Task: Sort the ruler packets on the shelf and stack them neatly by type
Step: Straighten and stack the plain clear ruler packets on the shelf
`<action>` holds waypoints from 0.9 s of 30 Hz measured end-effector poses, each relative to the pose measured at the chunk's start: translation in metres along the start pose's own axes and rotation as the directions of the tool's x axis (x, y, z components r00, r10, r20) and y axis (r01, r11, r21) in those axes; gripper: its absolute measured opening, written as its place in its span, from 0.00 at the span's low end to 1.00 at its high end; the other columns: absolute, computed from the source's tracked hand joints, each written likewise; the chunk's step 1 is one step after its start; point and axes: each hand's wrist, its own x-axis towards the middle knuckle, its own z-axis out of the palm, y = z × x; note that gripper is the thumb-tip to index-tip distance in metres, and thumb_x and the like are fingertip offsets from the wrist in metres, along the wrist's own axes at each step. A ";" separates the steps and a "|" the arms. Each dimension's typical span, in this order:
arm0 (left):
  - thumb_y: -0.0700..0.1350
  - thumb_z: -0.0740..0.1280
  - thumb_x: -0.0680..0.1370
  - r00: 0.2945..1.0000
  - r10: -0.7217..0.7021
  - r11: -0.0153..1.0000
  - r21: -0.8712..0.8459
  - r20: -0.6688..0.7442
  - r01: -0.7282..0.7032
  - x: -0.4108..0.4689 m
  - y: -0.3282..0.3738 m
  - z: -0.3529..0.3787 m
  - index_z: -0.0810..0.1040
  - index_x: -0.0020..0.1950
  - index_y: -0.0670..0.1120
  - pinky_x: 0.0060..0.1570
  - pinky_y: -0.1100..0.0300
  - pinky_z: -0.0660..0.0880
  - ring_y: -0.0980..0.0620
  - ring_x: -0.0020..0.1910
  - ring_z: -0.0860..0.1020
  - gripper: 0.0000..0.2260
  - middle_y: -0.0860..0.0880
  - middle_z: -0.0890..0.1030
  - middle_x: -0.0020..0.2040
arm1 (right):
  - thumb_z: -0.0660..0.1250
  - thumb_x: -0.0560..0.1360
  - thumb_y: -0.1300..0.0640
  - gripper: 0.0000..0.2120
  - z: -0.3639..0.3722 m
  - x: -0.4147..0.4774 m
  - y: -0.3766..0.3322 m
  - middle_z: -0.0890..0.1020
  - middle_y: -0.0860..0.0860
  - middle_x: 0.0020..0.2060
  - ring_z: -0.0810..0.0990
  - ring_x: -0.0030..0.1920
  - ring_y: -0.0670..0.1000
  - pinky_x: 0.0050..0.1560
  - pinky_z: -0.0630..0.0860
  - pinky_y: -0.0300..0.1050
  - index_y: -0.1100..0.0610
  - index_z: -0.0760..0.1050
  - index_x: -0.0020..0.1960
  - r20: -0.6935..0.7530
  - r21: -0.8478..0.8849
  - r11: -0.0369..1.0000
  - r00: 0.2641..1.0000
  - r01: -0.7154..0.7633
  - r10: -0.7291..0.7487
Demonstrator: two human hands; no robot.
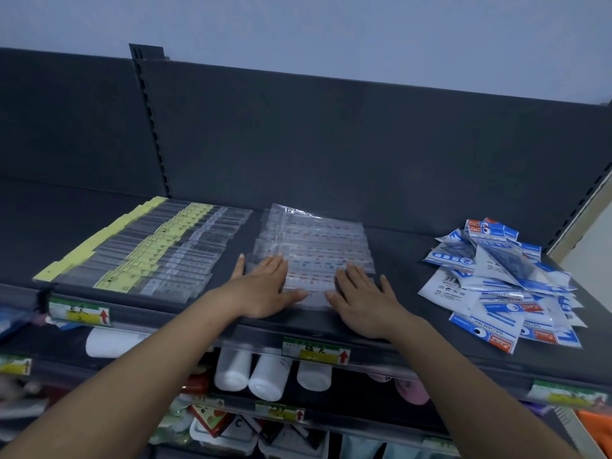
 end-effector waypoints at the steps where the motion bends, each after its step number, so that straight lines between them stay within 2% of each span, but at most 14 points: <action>1: 0.67 0.47 0.78 0.999 0.002 1.000 -0.023 -0.043 -0.003 0.001 0.001 -0.004 0.45 0.79 0.46 0.72 0.42 0.32 0.56 0.77 0.38 0.37 0.52 0.39 0.79 | 0.39 0.82 0.40 0.30 -0.003 0.001 0.000 0.38 0.50 0.78 0.37 0.77 0.48 0.75 0.34 0.57 0.52 0.38 0.79 -0.043 0.026 1.000 0.999 -0.006 0.007; 4: 0.60 0.49 0.82 0.989 0.009 0.996 -0.086 -0.148 -0.021 0.011 0.006 -0.014 0.43 0.79 0.45 0.75 0.47 0.38 0.55 0.78 0.42 0.32 0.50 0.42 0.79 | 0.40 0.83 0.44 0.28 -0.012 0.011 0.001 0.41 0.51 0.79 0.40 0.78 0.48 0.75 0.37 0.56 0.53 0.42 0.79 -0.154 0.058 0.998 0.988 -0.015 0.024; 8: 0.57 0.50 0.83 0.977 0.043 0.995 -0.080 -0.207 -0.061 0.038 0.010 -0.017 0.45 0.79 0.45 0.76 0.51 0.43 0.52 0.78 0.43 0.30 0.48 0.43 0.80 | 0.42 0.83 0.42 0.29 -0.019 0.035 0.005 0.42 0.52 0.79 0.41 0.78 0.50 0.76 0.40 0.55 0.54 0.43 0.79 -0.158 0.070 0.996 0.985 -0.055 0.065; 10: 0.61 0.50 0.81 0.968 0.042 0.993 -0.094 -0.246 -0.067 0.051 0.010 -0.014 0.44 0.79 0.46 0.76 0.50 0.42 0.52 0.78 0.42 0.32 0.48 0.43 0.80 | 0.42 0.82 0.40 0.30 -0.021 0.048 0.007 0.40 0.53 0.78 0.39 0.78 0.51 0.76 0.39 0.55 0.53 0.43 0.79 -0.174 0.080 0.994 0.981 -0.069 0.082; 12: 0.66 0.50 0.79 0.977 0.070 0.996 -0.047 -0.201 -0.081 0.059 0.007 -0.010 0.46 0.79 0.49 0.76 0.46 0.42 0.52 0.78 0.42 0.35 0.49 0.43 0.80 | 0.42 0.81 0.38 0.32 -0.020 0.058 0.009 0.38 0.54 0.78 0.37 0.78 0.51 0.76 0.39 0.55 0.53 0.42 0.79 -0.205 0.096 0.992 0.973 -0.085 0.103; 14: 0.70 0.48 0.76 0.983 0.093 0.996 0.015 -0.157 -0.092 0.063 0.004 -0.010 0.52 0.79 0.50 0.75 0.43 0.43 0.52 0.78 0.44 0.37 0.49 0.47 0.80 | 0.41 0.81 0.37 0.33 -0.016 0.065 0.013 0.37 0.54 0.78 0.35 0.77 0.51 0.76 0.38 0.55 0.52 0.41 0.79 -0.163 0.105 0.989 0.979 -0.102 0.119; 16: 0.74 0.45 0.72 0.958 0.087 0.996 0.034 -0.272 -0.081 0.066 0.001 -0.010 0.61 0.74 0.48 0.75 0.43 0.47 0.51 0.78 0.50 0.40 0.48 0.54 0.79 | 0.40 0.80 0.35 0.34 -0.009 0.067 0.013 0.40 0.54 0.78 0.38 0.78 0.51 0.76 0.38 0.56 0.52 0.43 0.80 -0.110 0.057 0.994 0.990 -0.088 0.094; 17: 0.75 0.43 0.70 0.937 0.082 0.997 0.036 -0.340 -0.074 0.067 0.000 -0.009 0.62 0.74 0.47 0.75 0.43 0.47 0.51 0.78 0.50 0.43 0.48 0.54 0.78 | 0.40 0.79 0.35 0.34 -0.007 0.067 0.012 0.44 0.54 0.79 0.42 0.78 0.51 0.76 0.40 0.56 0.52 0.47 0.80 -0.139 0.030 0.997 0.987 -0.073 0.077; 19: 0.75 0.45 0.71 0.938 0.078 0.997 0.026 -0.337 -0.074 0.069 -0.002 -0.007 0.53 0.78 0.46 0.75 0.44 0.42 0.53 0.78 0.44 0.44 0.49 0.47 0.80 | 0.42 0.80 0.36 0.31 -0.007 0.067 0.008 0.54 0.55 0.78 0.52 0.78 0.52 0.75 0.47 0.56 0.51 0.59 0.76 -0.298 -0.005 0.998 0.952 -0.068 0.063; 21: 0.72 0.47 0.74 0.978 0.092 0.996 0.025 -0.186 -0.089 0.070 -0.004 -0.007 0.45 0.79 0.48 0.75 0.44 0.40 0.54 0.78 0.40 0.42 0.50 0.42 0.80 | 0.43 0.81 0.39 0.29 -0.010 0.070 0.007 0.54 0.55 0.78 0.53 0.77 0.52 0.75 0.49 0.54 0.51 0.60 0.76 -0.365 0.018 0.997 0.927 -0.080 0.081; 22: 0.72 0.47 0.75 0.984 0.099 0.995 0.029 -0.146 -0.096 0.071 -0.004 -0.009 0.46 0.79 0.48 0.75 0.43 0.40 0.54 0.78 0.41 0.41 0.50 0.43 0.80 | 0.43 0.81 0.40 0.29 -0.009 0.072 0.007 0.52 0.54 0.79 0.50 0.78 0.52 0.75 0.48 0.54 0.52 0.56 0.78 -0.330 0.020 0.997 0.941 -0.069 0.072; 24: 0.70 0.47 0.76 0.973 0.101 0.995 0.012 -0.206 -0.101 0.075 -0.005 -0.013 0.51 0.79 0.48 0.75 0.43 0.40 0.55 0.78 0.43 0.38 0.50 0.45 0.80 | 0.43 0.82 0.41 0.28 -0.006 0.074 0.008 0.52 0.53 0.79 0.50 0.78 0.51 0.75 0.48 0.54 0.52 0.54 0.78 -0.245 0.001 0.999 0.969 -0.039 0.038; 26: 0.67 0.48 0.78 0.956 0.083 0.996 -0.001 -0.281 -0.087 0.079 -0.007 -0.014 0.50 0.79 0.49 0.75 0.44 0.38 0.55 0.78 0.41 0.35 0.50 0.43 0.80 | 0.43 0.82 0.44 0.25 -0.007 0.077 0.008 0.59 0.53 0.76 0.57 0.76 0.52 0.72 0.54 0.54 0.52 0.60 0.75 -0.309 0.014 0.999 0.950 -0.041 0.044; 27: 0.66 0.48 0.79 0.961 0.078 0.997 0.002 -0.264 -0.081 0.081 -0.008 -0.014 0.49 0.79 0.49 0.75 0.44 0.38 0.55 0.78 0.40 0.34 0.51 0.42 0.80 | 0.44 0.83 0.45 0.24 -0.011 0.077 0.008 0.60 0.53 0.76 0.59 0.75 0.53 0.71 0.55 0.53 0.51 0.61 0.75 -0.351 0.027 0.998 0.934 -0.058 0.064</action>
